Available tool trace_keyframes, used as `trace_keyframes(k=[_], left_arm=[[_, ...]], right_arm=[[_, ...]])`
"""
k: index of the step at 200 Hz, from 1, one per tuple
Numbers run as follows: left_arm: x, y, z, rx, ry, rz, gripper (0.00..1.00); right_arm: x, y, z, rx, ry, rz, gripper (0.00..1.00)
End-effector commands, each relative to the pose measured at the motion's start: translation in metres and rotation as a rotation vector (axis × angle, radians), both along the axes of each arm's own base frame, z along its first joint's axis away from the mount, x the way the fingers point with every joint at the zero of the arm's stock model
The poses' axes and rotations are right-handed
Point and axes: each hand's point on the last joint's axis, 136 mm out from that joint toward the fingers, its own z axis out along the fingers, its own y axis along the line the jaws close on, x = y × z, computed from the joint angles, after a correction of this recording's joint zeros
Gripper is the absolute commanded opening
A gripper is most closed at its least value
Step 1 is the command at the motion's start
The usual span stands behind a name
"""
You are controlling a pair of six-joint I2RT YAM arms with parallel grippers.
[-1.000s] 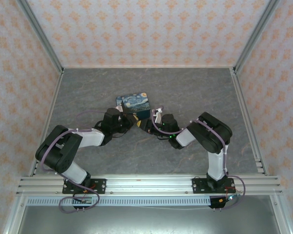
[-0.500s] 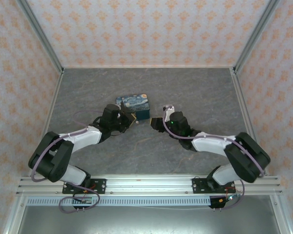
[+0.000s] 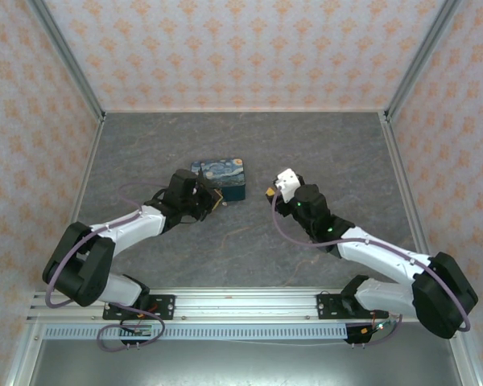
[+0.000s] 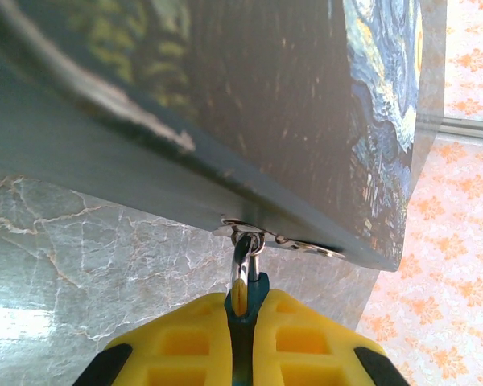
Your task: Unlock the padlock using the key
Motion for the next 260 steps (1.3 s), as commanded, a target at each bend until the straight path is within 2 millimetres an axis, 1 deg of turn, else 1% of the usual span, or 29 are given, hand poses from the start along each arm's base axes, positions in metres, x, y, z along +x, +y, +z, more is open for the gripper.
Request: trace_keyframes(k=[1,11,25,46,60,82,92,94,98,133,167,183,202,228,260], left_arm=[[0.006,-0.002,0.024,-0.027,-0.040,0.009,0.00],[0.006,-0.002,0.025,-0.025,-0.042,0.007,0.00],[0.006,-0.001,0.026,-0.018,-0.043,0.007,0.00],[0.005,0.000,0.026,-0.015,-0.043,0.014,0.00],[0.005,-0.001,0.026,-0.021,-0.039,0.015,0.00],[0.004,-0.002,0.028,-0.030,-0.026,0.019,0.00],[0.004,-0.002,0.029,-0.034,-0.021,0.024,0.00],[0.004,-0.002,0.029,-0.035,-0.019,0.026,0.00],[0.004,-0.002,0.029,-0.036,-0.016,0.026,0.00],[0.003,-0.008,0.033,-0.054,0.005,0.012,0.00],[0.003,-0.013,0.034,-0.058,0.009,-0.004,0.00],[0.003,-0.015,0.034,-0.065,0.013,-0.008,0.00],[0.004,-0.017,0.035,-0.072,0.013,-0.011,0.00],[0.003,-0.018,0.034,-0.073,0.016,-0.015,0.00],[0.004,-0.019,0.035,-0.076,0.013,-0.018,0.00]], right_arm=[[0.001,-0.001,0.013,-0.175,-0.128,0.057,0.70],[0.001,0.004,0.015,-0.174,-0.129,0.083,0.76],[-0.003,0.013,0.019,-0.153,-0.125,0.136,0.81],[-0.014,0.031,0.020,-0.087,-0.102,0.241,0.82],[-0.021,0.041,0.013,-0.068,-0.067,0.293,0.83],[-0.026,0.050,-0.005,-0.116,-0.067,0.291,0.83],[-0.028,0.055,-0.007,-0.128,-0.080,0.286,0.83],[-0.028,0.056,-0.013,-0.140,-0.069,0.286,0.83],[-0.029,0.059,-0.018,-0.150,-0.065,0.291,0.82],[-0.037,0.086,-0.039,-0.223,-0.068,0.324,0.79],[-0.038,0.114,-0.049,-0.248,-0.085,0.359,0.75],[-0.034,0.124,-0.051,-0.254,-0.097,0.364,0.73],[-0.028,0.134,-0.048,-0.244,-0.123,0.365,0.72],[-0.022,0.144,-0.046,-0.240,-0.142,0.373,0.68],[-0.020,0.151,-0.049,-0.242,-0.138,0.384,0.62]])
